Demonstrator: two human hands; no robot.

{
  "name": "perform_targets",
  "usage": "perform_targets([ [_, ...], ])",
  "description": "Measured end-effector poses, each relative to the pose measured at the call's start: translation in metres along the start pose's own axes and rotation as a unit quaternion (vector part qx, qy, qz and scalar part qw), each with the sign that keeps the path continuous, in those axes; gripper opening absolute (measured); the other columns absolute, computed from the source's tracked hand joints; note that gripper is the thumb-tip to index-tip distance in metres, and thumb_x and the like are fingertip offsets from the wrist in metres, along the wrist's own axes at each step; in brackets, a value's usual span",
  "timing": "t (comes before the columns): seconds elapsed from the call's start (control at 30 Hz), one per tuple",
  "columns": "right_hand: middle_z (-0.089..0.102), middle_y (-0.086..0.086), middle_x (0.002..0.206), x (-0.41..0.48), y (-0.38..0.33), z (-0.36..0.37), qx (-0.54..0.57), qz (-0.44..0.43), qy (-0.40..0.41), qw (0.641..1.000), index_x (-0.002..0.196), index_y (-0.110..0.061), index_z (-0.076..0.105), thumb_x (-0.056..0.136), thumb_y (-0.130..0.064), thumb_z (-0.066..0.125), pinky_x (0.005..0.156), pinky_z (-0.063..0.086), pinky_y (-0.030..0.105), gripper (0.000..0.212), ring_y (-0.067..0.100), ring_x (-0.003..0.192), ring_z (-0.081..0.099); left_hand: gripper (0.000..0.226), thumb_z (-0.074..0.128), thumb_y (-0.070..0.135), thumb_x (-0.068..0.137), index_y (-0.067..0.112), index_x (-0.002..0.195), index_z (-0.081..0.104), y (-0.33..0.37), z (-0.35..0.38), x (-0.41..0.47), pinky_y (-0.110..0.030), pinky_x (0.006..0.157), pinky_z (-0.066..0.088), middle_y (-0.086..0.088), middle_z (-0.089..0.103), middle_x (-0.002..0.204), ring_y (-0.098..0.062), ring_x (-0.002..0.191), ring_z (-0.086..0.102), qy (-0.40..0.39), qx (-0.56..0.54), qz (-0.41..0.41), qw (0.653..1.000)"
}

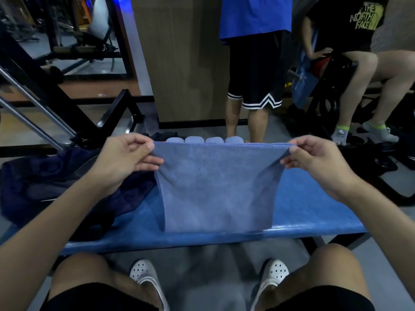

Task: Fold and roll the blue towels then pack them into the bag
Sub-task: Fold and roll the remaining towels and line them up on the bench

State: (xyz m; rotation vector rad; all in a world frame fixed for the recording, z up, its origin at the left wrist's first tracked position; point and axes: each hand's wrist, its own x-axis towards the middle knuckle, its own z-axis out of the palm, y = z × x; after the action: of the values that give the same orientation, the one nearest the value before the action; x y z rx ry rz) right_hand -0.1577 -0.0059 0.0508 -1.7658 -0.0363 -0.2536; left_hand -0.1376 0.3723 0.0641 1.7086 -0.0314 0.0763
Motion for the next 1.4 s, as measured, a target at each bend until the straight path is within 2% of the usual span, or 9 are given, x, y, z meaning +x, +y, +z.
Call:
perform_targets([
  [0.2,0.065,0.007,0.07,-0.005,-0.005,-0.006,0.035,-0.062,0.042,0.997,0.083,-0.011,0.062,0.096,0.002,0.052,0.063,0.054,0.025,0.021,0.02,0.065,0.064,0.009,0.056,-0.002,0.095,-0.004,0.101,0.062,0.007,-0.001,-0.013,-0.03,0.066,0.062,-0.022,0.069,0.081,-0.027,0.072,0.074,0.0,0.021,0.106,0.994],
  [0.33,0.065,0.015,0.065,-0.028,0.02,-0.012,-0.047,-0.013,-0.021,0.999,0.083,-0.002,0.062,0.094,0.005,0.054,0.058,0.045,0.024,0.015,0.018,0.06,0.054,0.007,0.056,-0.007,0.091,-0.007,0.096,0.062,-0.03,-0.004,-0.03,-0.03,0.062,0.062,-0.026,0.07,0.077,-0.032,0.071,0.074,-0.045,0.031,0.047,0.997],
  [0.47,0.062,0.007,0.059,-0.056,0.064,-0.014,-0.132,0.088,-0.127,0.979,0.08,-0.004,0.065,0.092,0.005,0.057,0.057,0.036,0.027,0.017,0.017,0.06,0.05,0.004,0.058,-0.013,0.088,-0.012,0.091,0.061,-0.083,-0.007,-0.049,-0.031,0.055,0.06,-0.034,0.066,0.08,-0.036,0.07,0.073,-0.113,0.05,-0.066,0.99],
  [0.67,0.06,0.001,0.067,-0.074,0.097,-0.013,-0.167,0.159,-0.219,0.948,0.077,-0.006,0.066,0.09,0.003,0.06,0.065,0.036,0.03,0.017,0.013,0.066,0.049,0.004,0.064,-0.001,0.092,0.001,0.089,0.065,-0.127,-0.014,-0.064,-0.025,0.05,0.049,-0.02,0.071,0.066,-0.03,0.06,0.068,-0.183,0.132,-0.114,0.968],
  [0.8,0.06,-0.004,0.065,-0.064,0.103,-0.004,-0.151,0.134,-0.156,0.967,0.079,-0.002,0.065,0.092,0.004,0.058,0.059,0.038,0.013,0.016,0.002,0.059,0.049,0.02,0.069,0.002,0.09,0.019,0.081,0.073,-0.132,-0.012,-0.05,-0.015,0.051,0.04,-0.003,0.063,0.054,-0.007,0.048,0.05,-0.155,0.162,-0.084,0.971],
  [0.9,0.061,-0.004,0.066,-0.047,0.118,0.011,-0.146,0.11,-0.073,0.98,0.08,-0.003,0.065,0.092,0.003,0.058,0.059,0.039,0.009,0.015,-0.004,0.055,0.049,0.015,0.069,-0.003,0.087,0.008,0.078,0.074,-0.136,0.003,-0.031,-0.007,0.058,0.042,0.008,0.069,0.06,0.004,0.054,0.056,-0.079,0.183,-0.059,0.978],
  [1.07,0.06,0.003,0.072,-0.01,0.145,0.039,-0.124,0.109,0.0,0.986,0.085,-0.011,0.063,0.094,-0.001,0.056,0.055,0.041,0.01,0.015,-0.001,0.057,0.05,0.013,0.07,0.006,0.089,0.014,0.078,0.073,-0.164,0.02,0.01,-0.029,0.071,0.056,0.001,0.074,0.074,-0.005,0.065,0.064,0.01,0.173,-0.083,0.981],
  [1.23,0.065,0.001,0.076,0.019,0.179,0.053,-0.142,0.114,0.043,0.982,0.086,-0.02,0.063,0.094,-0.006,0.059,0.059,0.044,0.01,0.017,0.003,0.065,0.056,0.014,0.068,0.009,0.09,0.011,0.076,0.071,-0.191,0.033,0.04,-0.012,0.058,0.046,0.006,0.067,0.059,0.002,0.053,0.057,0.034,0.196,-0.089,0.976],
  [1.4,0.069,-0.004,0.082,0.027,0.208,0.058,-0.2,0.111,0.054,0.972,0.087,-0.024,0.063,0.094,-0.01,0.06,0.074,0.051,0.025,0.015,0.013,0.081,0.065,0.016,0.069,0.018,0.091,0.018,0.075,0.068,-0.216,0.038,0.054,-0.037,0.062,0.055,-0.002,0.069,0.066,-0.007,0.057,0.062,0.045,0.233,-0.097,0.967],
])
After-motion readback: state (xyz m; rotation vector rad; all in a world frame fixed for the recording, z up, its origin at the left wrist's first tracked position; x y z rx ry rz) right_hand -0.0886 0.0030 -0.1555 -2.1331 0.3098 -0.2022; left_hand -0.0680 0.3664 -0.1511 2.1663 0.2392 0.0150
